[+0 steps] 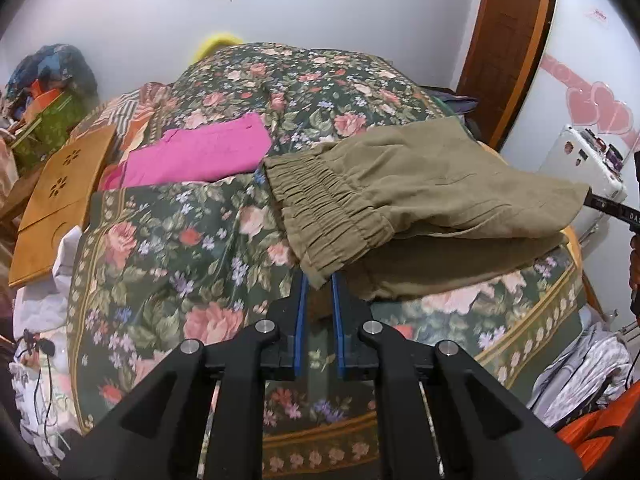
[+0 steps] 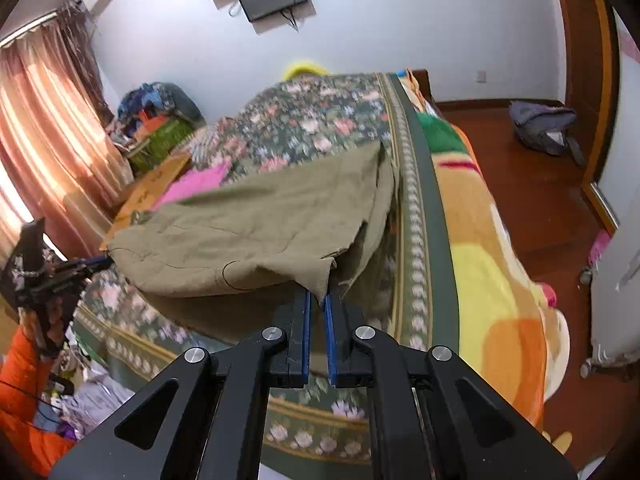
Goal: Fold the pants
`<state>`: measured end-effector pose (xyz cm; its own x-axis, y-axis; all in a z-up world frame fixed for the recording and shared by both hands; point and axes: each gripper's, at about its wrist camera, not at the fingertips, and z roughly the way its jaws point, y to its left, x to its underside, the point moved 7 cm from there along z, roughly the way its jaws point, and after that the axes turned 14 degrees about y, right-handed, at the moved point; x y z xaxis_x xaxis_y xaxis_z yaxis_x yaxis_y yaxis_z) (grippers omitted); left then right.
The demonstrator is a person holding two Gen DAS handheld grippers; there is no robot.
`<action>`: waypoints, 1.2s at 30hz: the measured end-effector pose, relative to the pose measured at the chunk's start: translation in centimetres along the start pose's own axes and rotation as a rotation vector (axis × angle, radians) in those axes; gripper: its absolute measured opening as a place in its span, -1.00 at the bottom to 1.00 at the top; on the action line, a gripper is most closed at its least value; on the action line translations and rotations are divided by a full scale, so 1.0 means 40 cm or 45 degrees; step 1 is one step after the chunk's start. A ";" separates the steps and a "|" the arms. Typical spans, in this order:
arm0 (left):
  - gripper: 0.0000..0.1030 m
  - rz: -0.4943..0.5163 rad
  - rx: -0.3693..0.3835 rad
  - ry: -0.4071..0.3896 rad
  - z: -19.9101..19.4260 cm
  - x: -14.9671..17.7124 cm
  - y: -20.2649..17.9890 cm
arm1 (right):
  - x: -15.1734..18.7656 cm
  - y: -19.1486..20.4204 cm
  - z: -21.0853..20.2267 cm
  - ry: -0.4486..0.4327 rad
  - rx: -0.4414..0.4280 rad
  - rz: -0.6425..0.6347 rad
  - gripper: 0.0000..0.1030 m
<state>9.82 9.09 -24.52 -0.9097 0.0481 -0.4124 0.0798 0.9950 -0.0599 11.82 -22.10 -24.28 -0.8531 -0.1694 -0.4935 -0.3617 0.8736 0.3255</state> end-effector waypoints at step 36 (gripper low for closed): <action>-0.03 -0.015 -0.017 -0.001 0.047 -0.106 -0.094 | 0.017 0.059 0.141 0.191 0.093 -0.085 -0.22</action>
<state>14.14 4.97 -24.25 -0.9104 0.0360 -0.4121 0.0633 0.9966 -0.0527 12.50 -17.56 -28.41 -0.8765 -0.2894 -0.3847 -0.3959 0.8880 0.2340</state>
